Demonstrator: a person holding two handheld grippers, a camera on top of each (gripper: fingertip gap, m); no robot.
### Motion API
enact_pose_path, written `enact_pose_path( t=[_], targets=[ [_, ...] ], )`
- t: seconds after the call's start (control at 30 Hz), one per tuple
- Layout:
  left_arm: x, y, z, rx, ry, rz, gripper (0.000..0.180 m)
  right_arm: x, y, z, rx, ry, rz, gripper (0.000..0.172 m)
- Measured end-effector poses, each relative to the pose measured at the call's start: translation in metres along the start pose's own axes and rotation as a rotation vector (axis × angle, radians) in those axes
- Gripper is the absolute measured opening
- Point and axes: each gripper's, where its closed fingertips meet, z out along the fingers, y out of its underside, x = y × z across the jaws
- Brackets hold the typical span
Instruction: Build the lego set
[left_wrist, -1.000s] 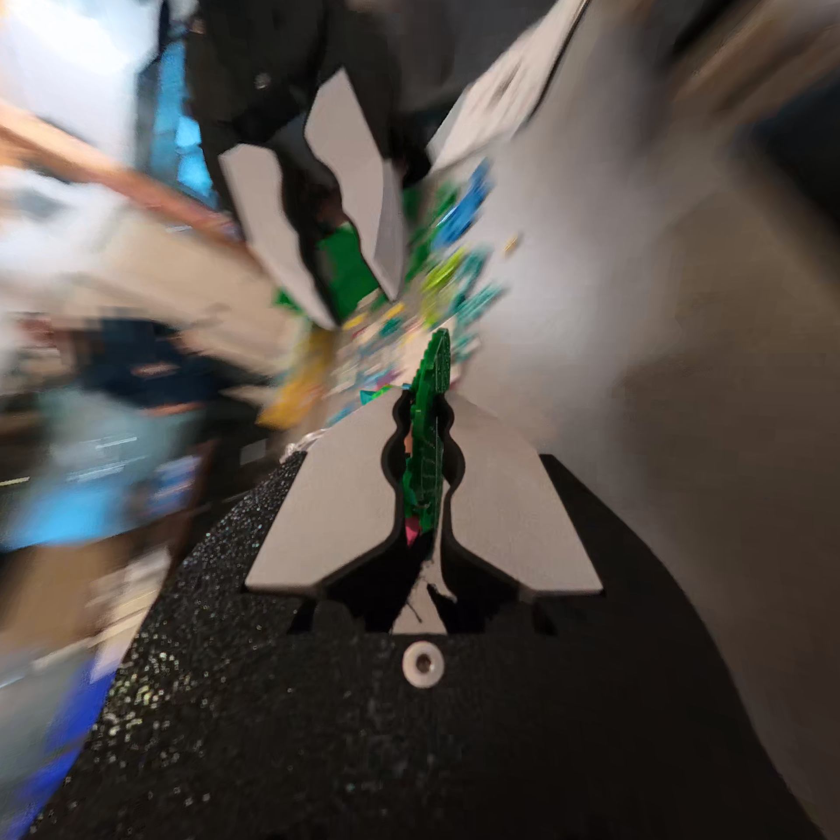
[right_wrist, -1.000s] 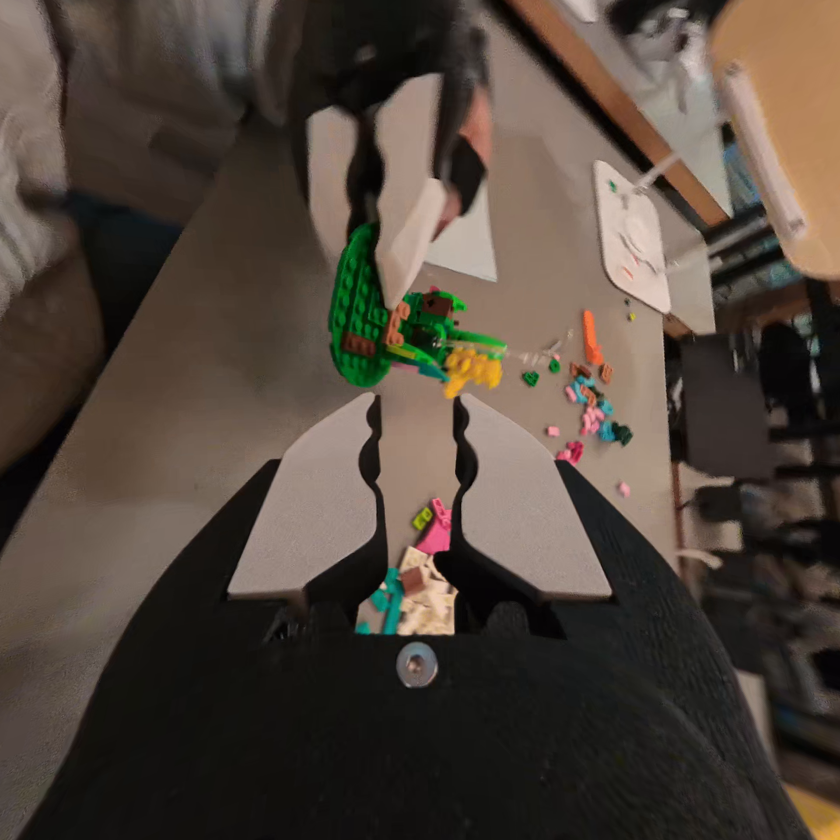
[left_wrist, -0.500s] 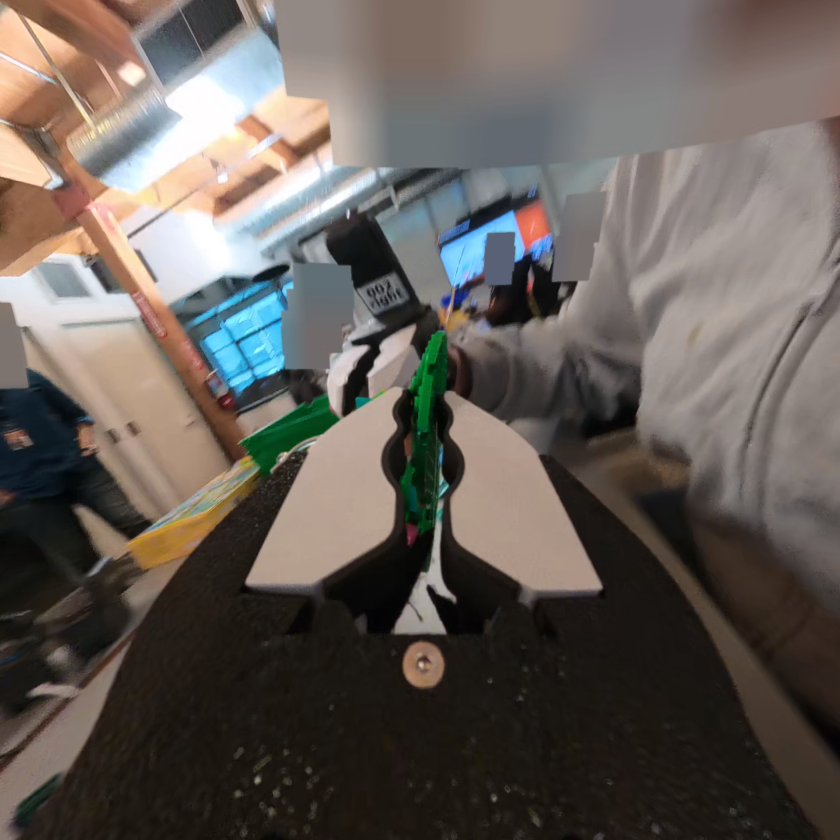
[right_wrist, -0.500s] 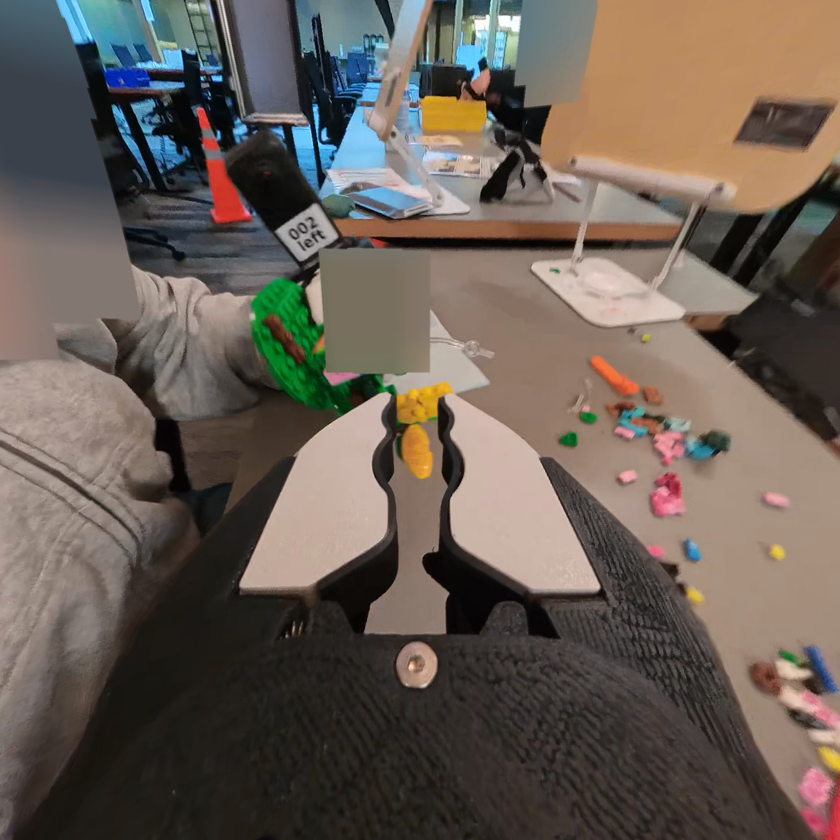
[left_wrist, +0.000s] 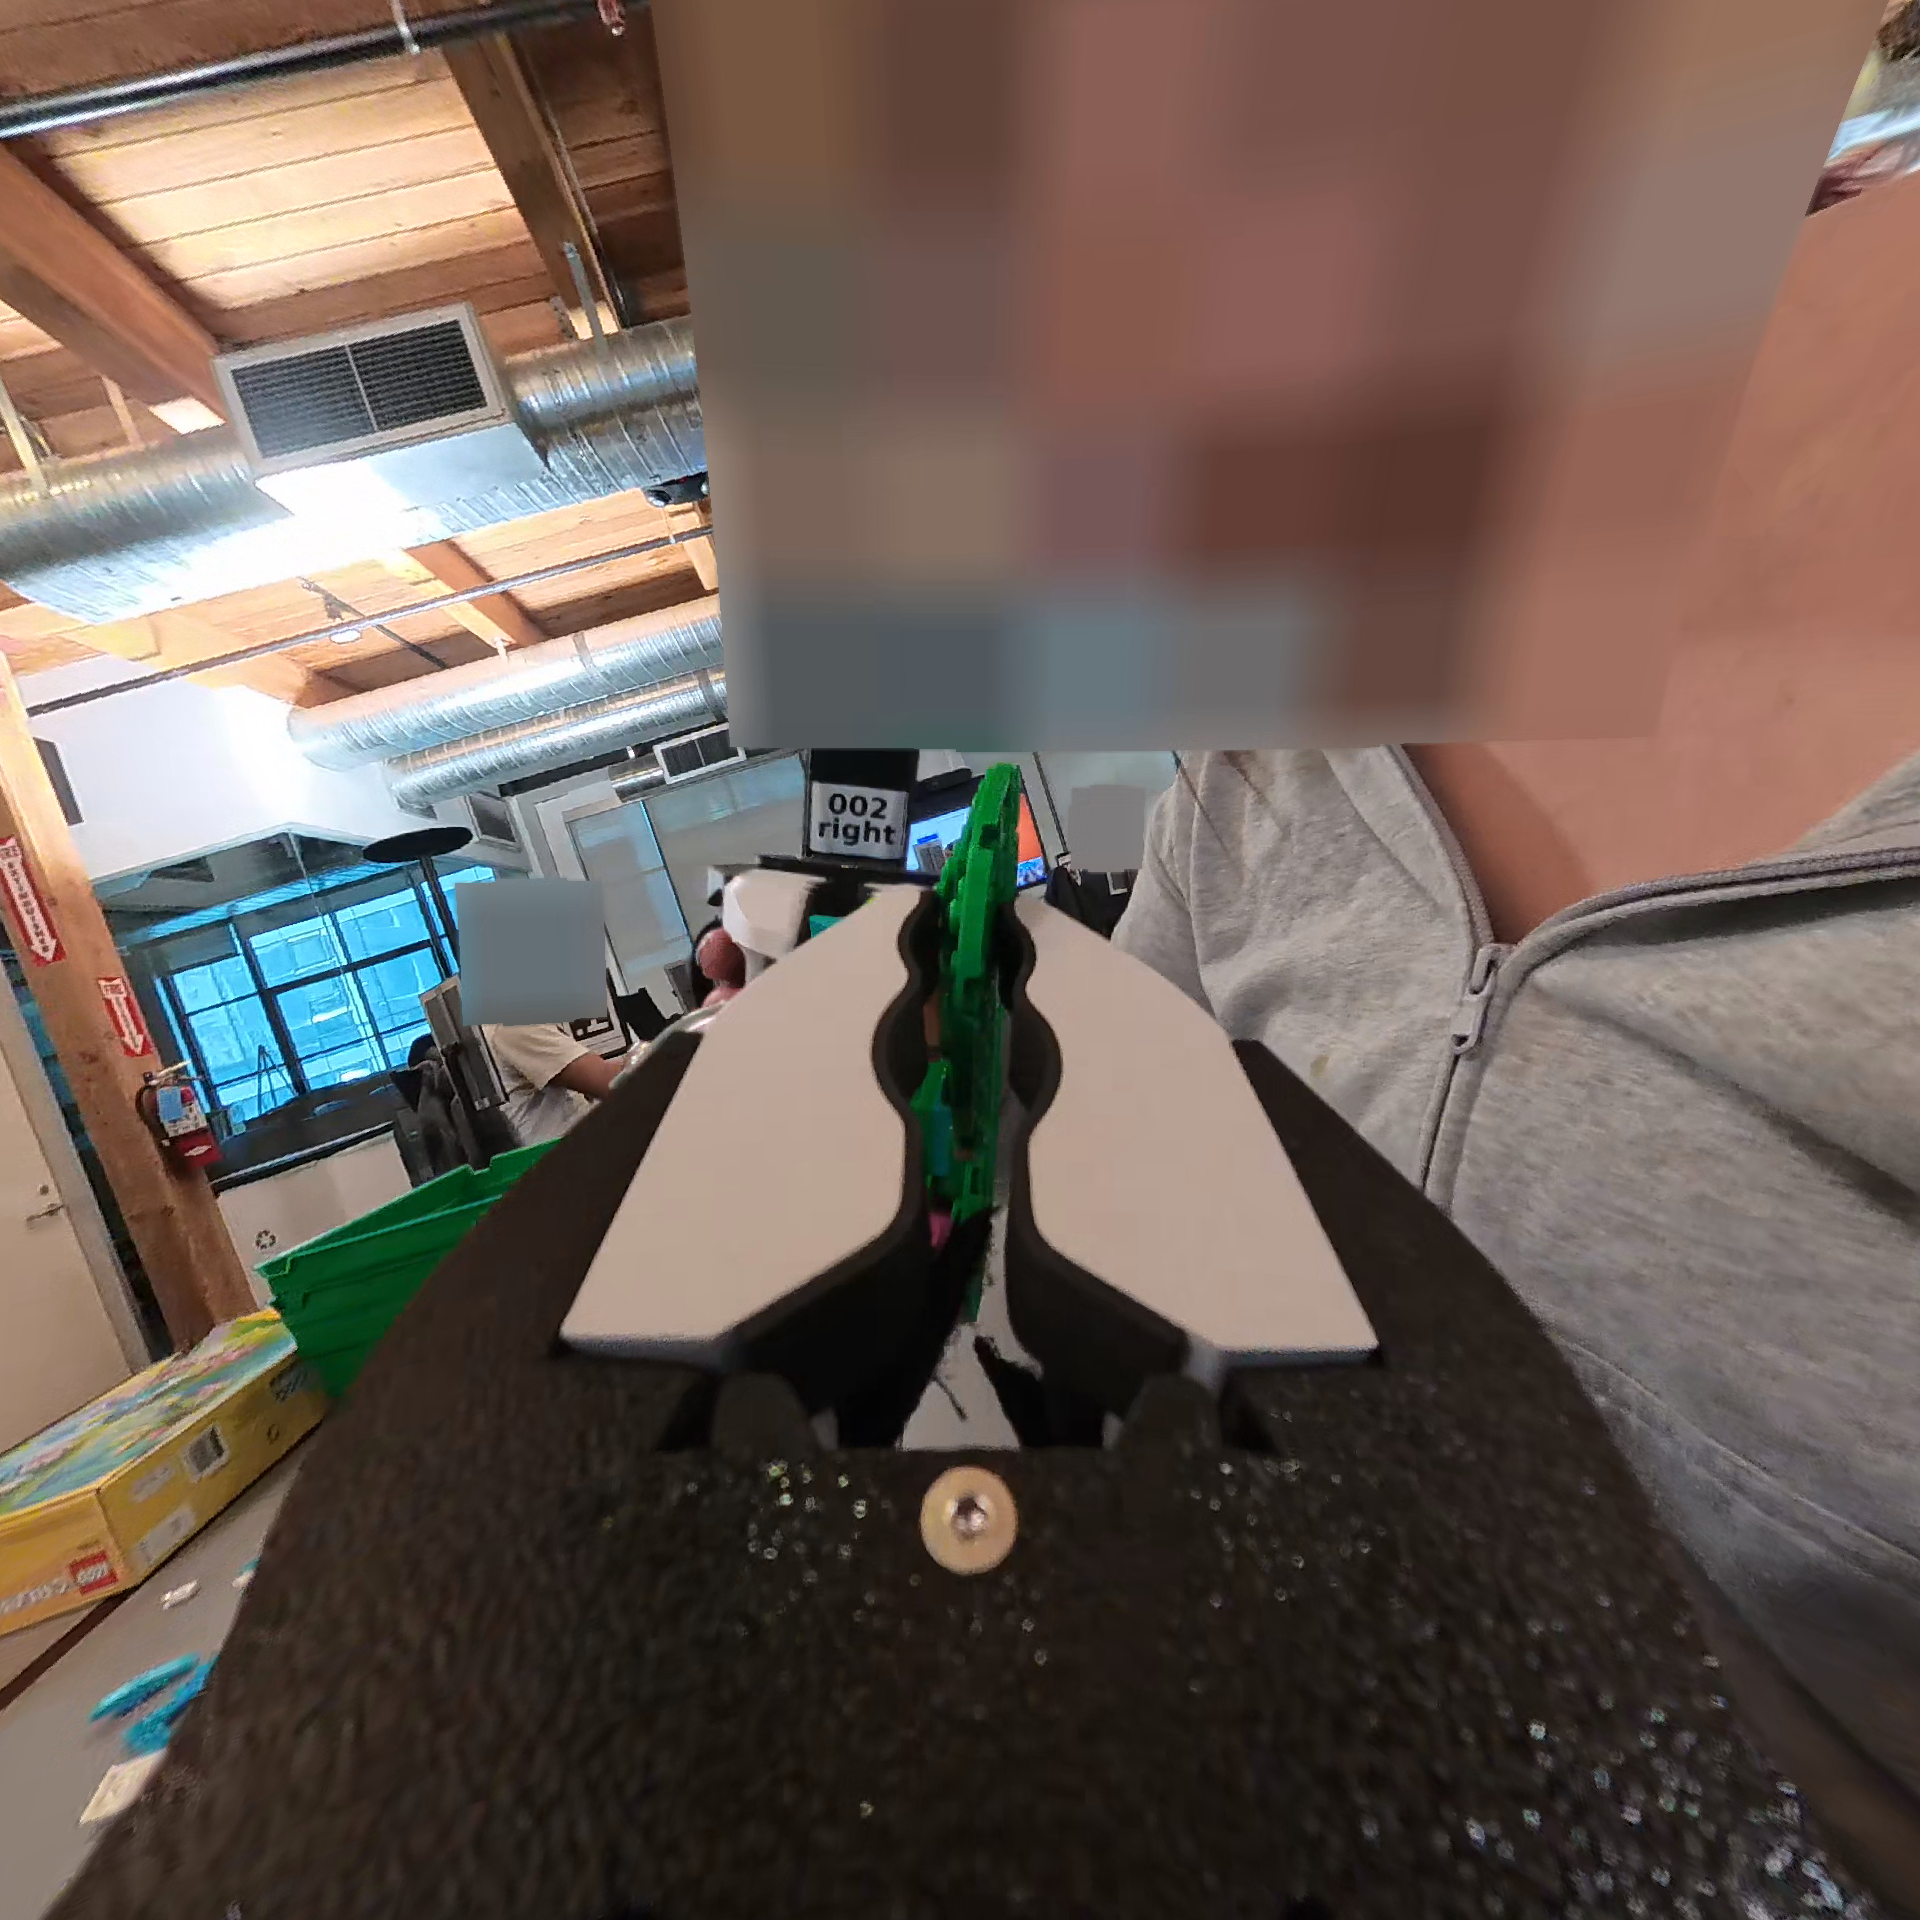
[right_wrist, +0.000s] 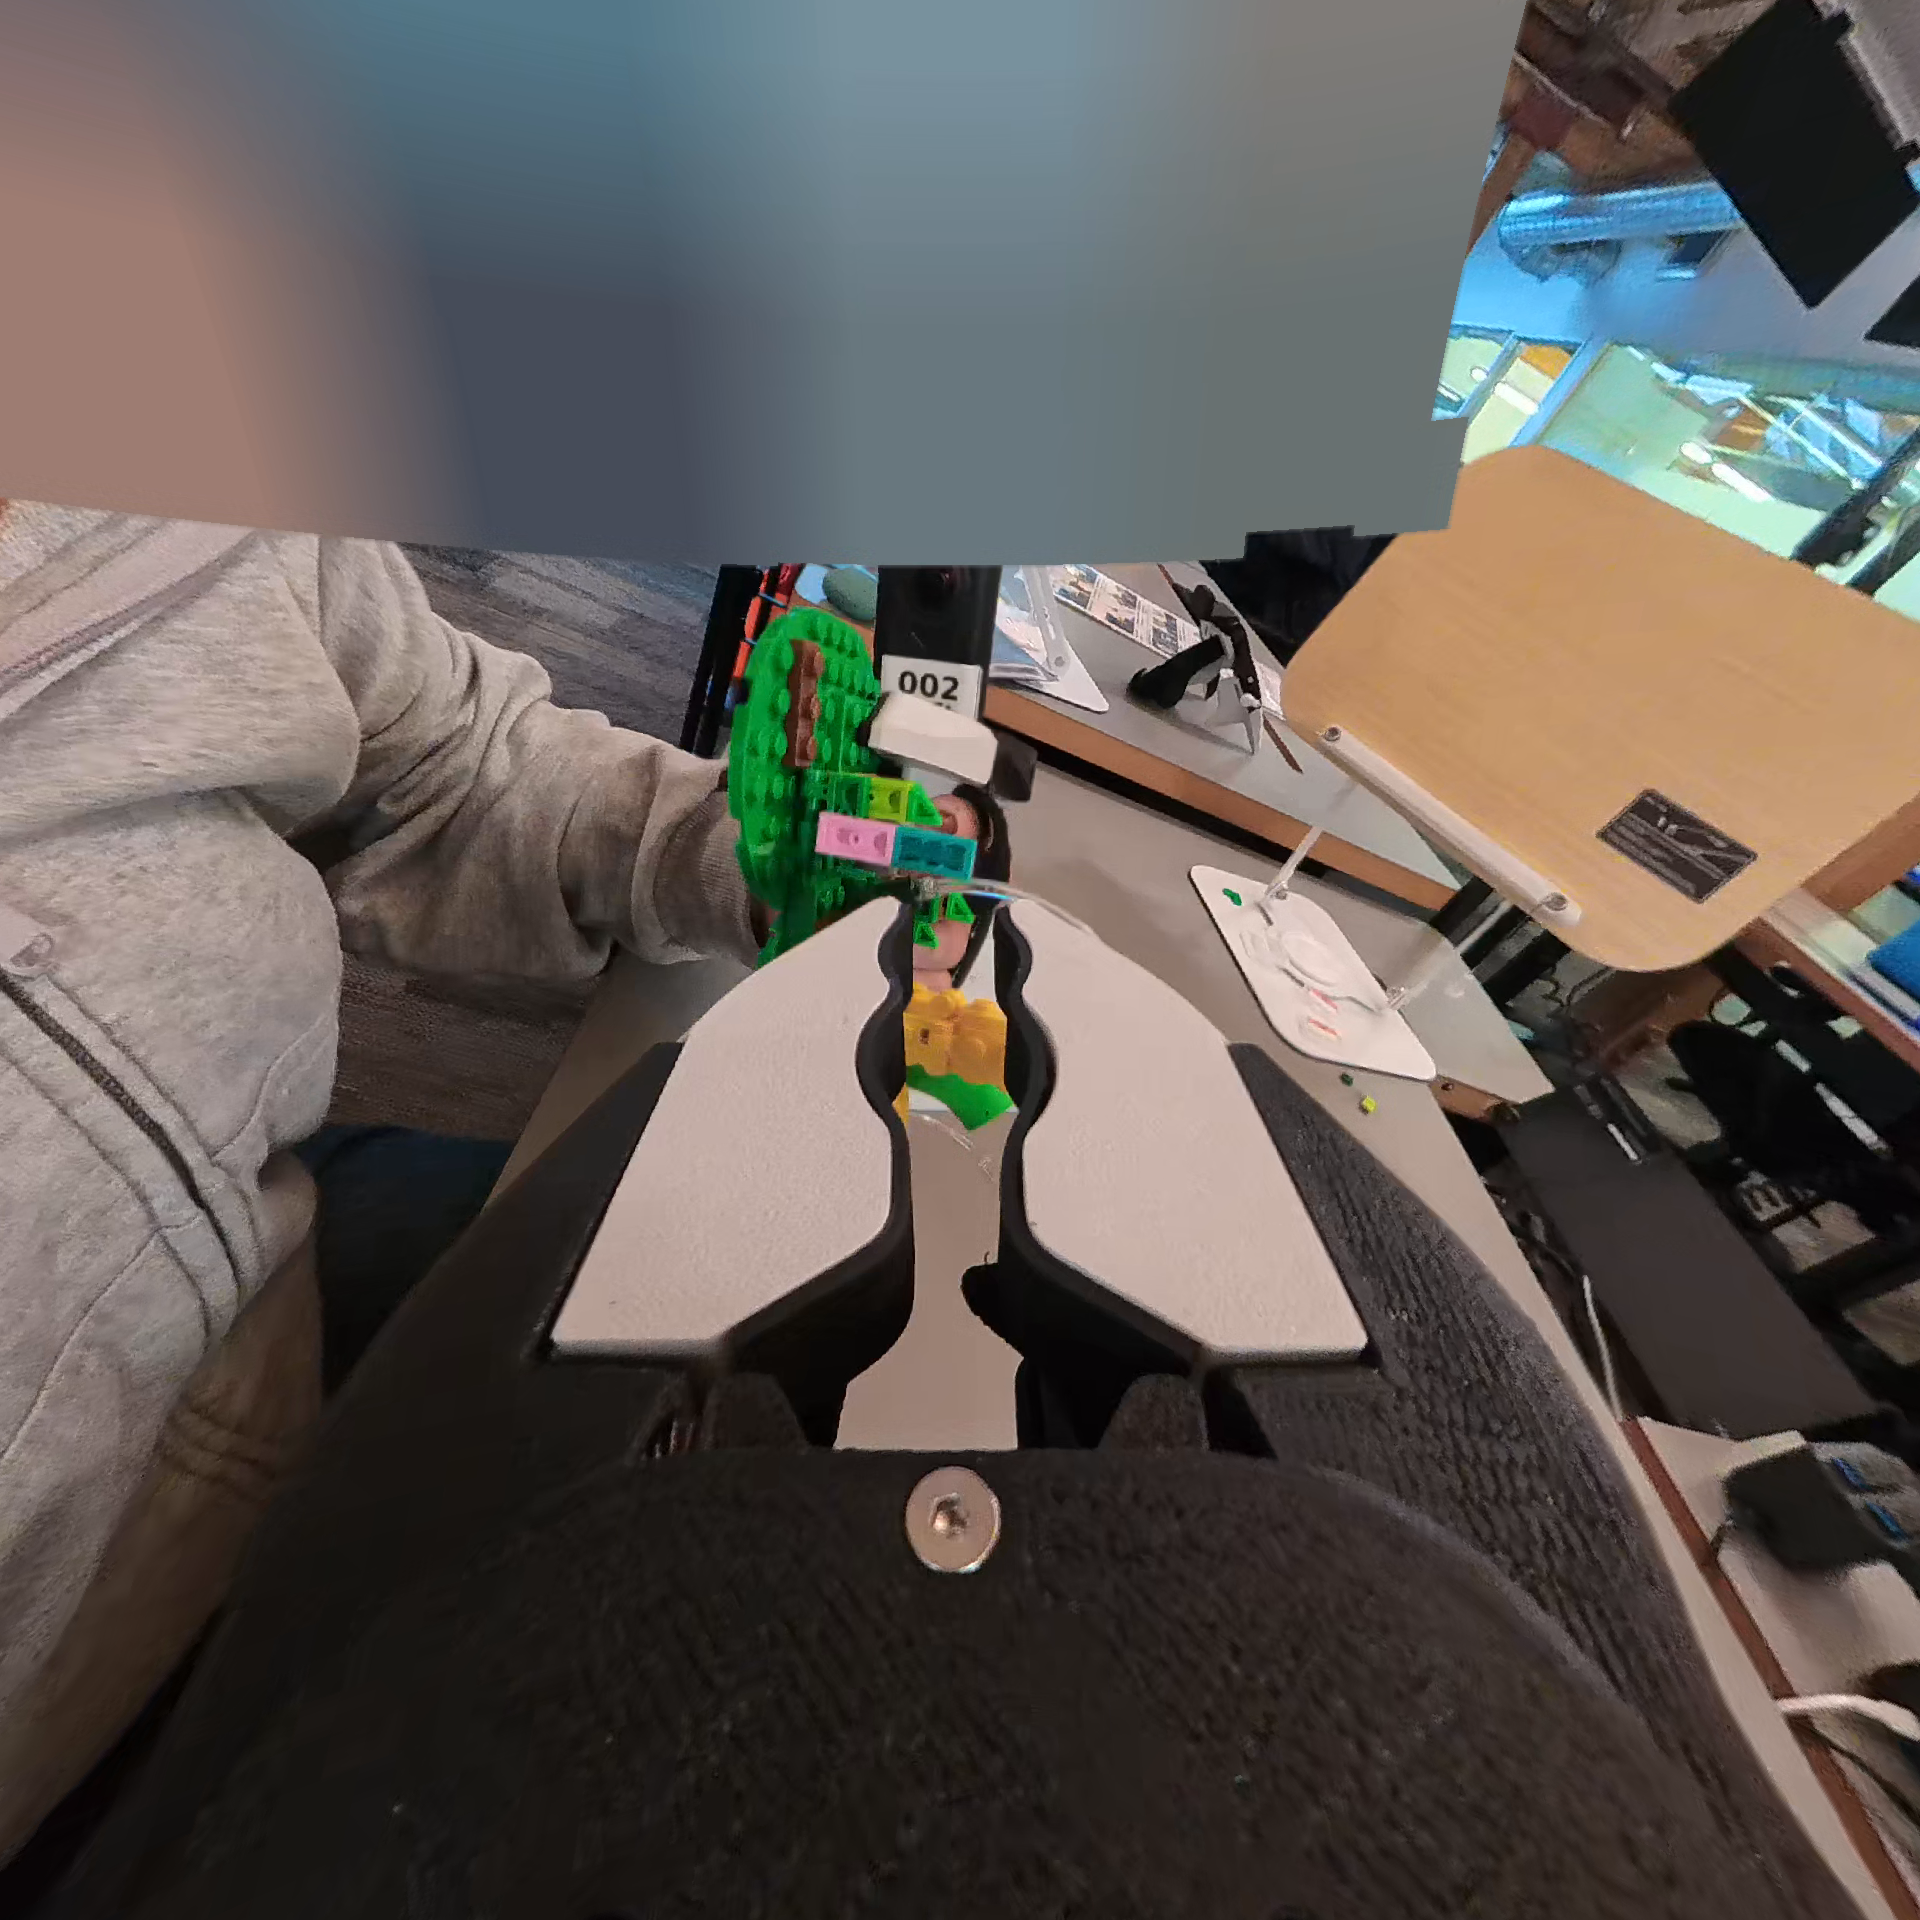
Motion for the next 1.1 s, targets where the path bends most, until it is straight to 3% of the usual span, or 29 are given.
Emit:
enact_pose_path(
  t=[0.43, 0.63, 0.73, 1.03, 1.1],
  targets=[
    [0.004, -0.008, 0.0, 0.002, 0.015, 0.019, 0.011, -0.012, -0.006, 0.003, 0.024, 0.005, -0.089, 0.013],
    [0.001, -0.001, 0.001, -0.046, -0.018, 0.057, 0.01, -0.013, -0.011, 0.008, 0.045, 0.074, -0.145, 0.051],
    [0.001, 0.004, 0.004, -0.079, -0.029, 0.082, 0.011, -0.015, -0.007, 0.014, 0.022, 0.111, -0.182, 0.059],
    [0.0, 0.007, 0.004, -0.113, -0.044, 0.109, 0.011, -0.017, -0.006, 0.017, -0.001, 0.156, -0.263, 0.059],
    [-0.001, 0.009, 0.005, -0.132, -0.054, 0.128, 0.011, -0.019, -0.009, 0.015, 0.008, 0.164, -0.293, 0.052]
  ],
)
